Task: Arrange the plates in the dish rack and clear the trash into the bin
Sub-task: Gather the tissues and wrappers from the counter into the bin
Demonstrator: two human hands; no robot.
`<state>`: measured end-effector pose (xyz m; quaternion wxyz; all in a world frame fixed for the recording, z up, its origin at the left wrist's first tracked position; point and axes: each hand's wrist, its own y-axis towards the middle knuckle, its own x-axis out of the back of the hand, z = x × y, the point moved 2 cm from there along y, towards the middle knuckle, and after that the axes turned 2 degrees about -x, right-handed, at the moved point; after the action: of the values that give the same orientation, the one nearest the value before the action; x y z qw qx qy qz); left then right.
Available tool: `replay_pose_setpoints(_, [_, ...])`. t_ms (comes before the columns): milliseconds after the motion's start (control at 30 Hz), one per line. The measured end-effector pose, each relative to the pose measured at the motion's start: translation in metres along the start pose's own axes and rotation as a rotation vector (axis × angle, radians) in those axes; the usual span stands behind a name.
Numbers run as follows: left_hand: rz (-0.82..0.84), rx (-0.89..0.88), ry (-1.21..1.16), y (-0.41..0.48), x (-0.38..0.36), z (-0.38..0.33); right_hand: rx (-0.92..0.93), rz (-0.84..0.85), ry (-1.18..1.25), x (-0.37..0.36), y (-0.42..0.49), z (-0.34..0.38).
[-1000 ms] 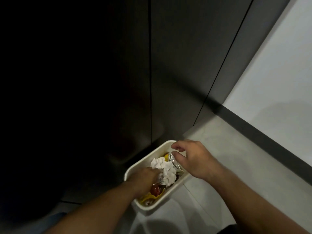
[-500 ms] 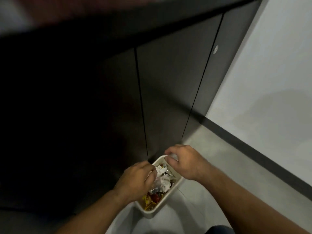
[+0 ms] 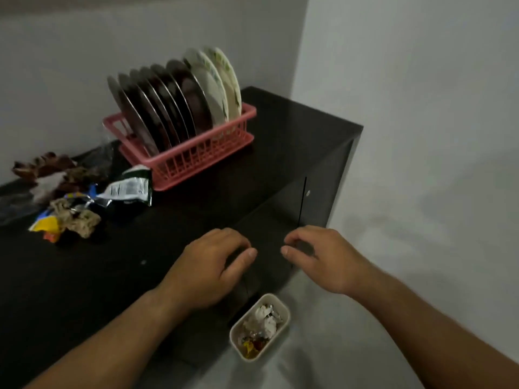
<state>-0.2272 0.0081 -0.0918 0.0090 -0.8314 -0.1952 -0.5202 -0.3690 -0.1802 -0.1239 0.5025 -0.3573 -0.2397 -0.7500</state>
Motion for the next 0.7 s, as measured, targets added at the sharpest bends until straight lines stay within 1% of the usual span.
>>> replay_pose_setpoints(100, [-0.060,0.023,0.005,0.004,0.038,-0.014,0.055,-0.056,0.009,0.037,-0.001,0.027])
replay_pose_setpoints(233, [-0.122,0.046,0.004,-0.002,0.058,-0.017,0.082,-0.061,-0.015,0.057,0.001,0.044])
replay_pose_setpoints(400, [-0.114,0.029,0.027,-0.015,0.071,-0.006,0.091,-0.071,-0.064,0.058,0.011,0.063])
replay_pose_setpoints(533, [-0.159,-0.002,0.013,-0.019,0.090,0.013,0.123,-0.069,-0.101,0.055,0.025,0.091])
replay_pose_setpoints(700, [-0.183,-0.060,0.008,-0.026,0.121,0.051,0.114,-0.133,-0.100,0.042,0.048,0.132])
